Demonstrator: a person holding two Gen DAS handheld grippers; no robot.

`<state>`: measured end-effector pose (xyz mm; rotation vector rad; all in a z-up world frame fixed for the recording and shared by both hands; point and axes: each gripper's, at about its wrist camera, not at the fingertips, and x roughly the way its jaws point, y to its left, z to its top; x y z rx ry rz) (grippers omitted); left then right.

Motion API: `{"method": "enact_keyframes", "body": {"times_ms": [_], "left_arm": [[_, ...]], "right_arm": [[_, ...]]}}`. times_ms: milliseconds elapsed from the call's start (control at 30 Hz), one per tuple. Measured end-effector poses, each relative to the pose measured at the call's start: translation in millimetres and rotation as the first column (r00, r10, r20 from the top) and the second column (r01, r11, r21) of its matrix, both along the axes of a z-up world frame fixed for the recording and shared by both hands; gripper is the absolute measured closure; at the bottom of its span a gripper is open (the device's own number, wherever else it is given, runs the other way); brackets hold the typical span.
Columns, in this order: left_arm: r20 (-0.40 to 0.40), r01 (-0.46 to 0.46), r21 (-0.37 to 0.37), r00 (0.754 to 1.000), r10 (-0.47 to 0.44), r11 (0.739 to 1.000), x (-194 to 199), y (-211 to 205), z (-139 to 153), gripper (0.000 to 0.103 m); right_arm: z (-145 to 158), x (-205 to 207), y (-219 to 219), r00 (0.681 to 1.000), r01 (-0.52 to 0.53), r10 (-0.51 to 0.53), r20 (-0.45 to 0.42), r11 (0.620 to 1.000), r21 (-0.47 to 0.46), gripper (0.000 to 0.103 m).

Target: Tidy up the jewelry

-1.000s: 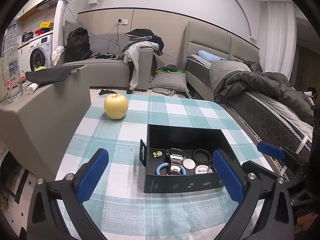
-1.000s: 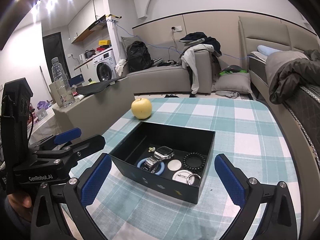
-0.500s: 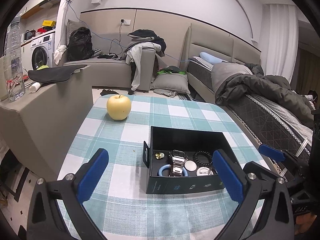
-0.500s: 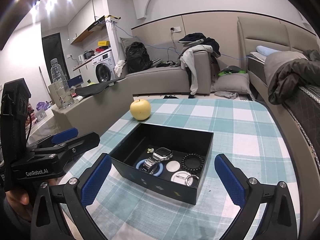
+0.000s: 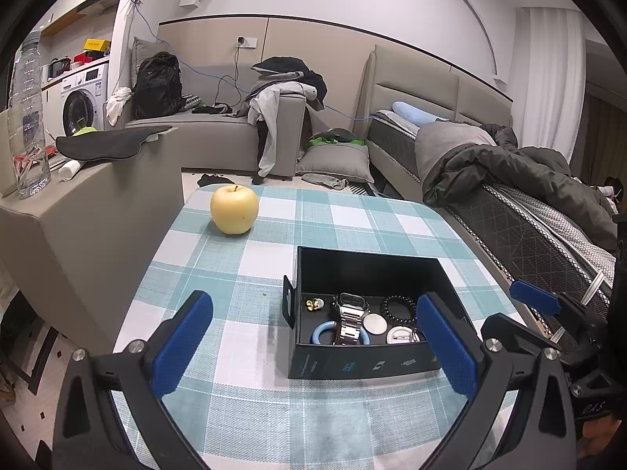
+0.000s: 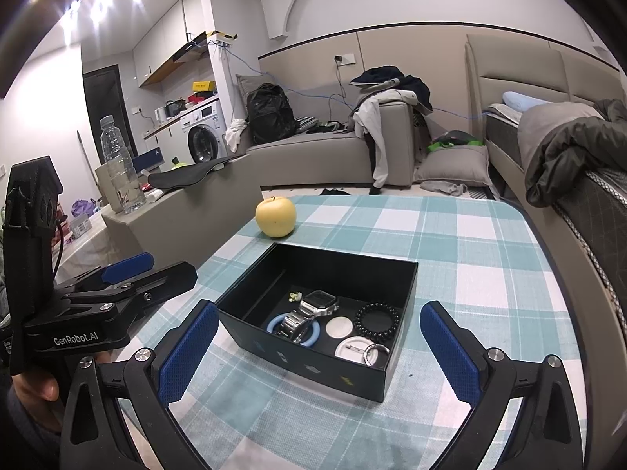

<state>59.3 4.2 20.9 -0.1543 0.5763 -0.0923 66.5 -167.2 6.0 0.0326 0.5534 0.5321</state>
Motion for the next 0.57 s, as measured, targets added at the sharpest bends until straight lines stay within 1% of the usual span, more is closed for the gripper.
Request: {"method": "enact_keyframes", "body": {"times_ms": [567], "left_arm": [[0.005,0.002,0.011,1.0,-0.002,1.0,0.0,-3.0,-0.6,0.002]], "right_arm": [[0.3,0.1,-0.7,1.0,-0.001,0.001,-0.001,1.0,-0.001,0.0]]}}
